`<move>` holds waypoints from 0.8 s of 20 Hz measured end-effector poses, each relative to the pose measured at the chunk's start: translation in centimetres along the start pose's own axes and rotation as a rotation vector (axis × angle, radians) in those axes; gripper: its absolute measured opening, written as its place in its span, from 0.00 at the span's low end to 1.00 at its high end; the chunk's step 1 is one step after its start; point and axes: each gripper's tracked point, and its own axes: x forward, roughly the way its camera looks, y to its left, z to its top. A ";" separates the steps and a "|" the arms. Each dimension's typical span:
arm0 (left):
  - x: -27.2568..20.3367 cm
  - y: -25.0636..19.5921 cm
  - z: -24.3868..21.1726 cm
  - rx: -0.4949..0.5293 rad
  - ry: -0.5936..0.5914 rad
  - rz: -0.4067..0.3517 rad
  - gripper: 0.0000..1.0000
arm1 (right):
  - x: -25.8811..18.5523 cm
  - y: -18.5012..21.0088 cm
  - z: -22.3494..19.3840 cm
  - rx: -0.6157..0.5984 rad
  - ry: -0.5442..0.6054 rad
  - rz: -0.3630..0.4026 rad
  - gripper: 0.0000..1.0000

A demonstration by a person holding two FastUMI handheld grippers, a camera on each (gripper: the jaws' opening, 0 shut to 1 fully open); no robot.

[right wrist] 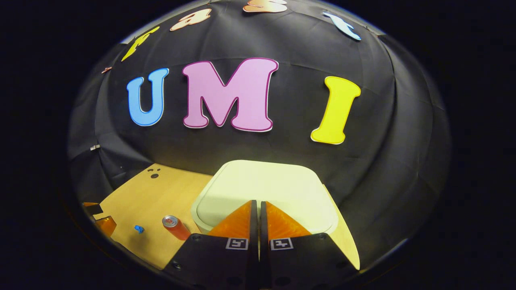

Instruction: Press the lid of the desktop garbage bin to open it, pick up the crumpled paper on the desktop and throw it into the bin, then pick up the pop can on the desktop and drop it into the bin, and finally close the garbage bin lid.

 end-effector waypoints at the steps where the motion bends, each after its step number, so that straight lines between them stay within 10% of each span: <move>1: -0.1 0.0 0.2 0.001 -0.008 -0.001 0.96 | -0.1 0.0 0.3 0.010 -0.008 0.004 0.05; 16: -3.8 3.3 1.7 0.007 -0.103 0.028 0.96 | -6.3 1.3 6.7 0.032 -0.142 0.003 0.05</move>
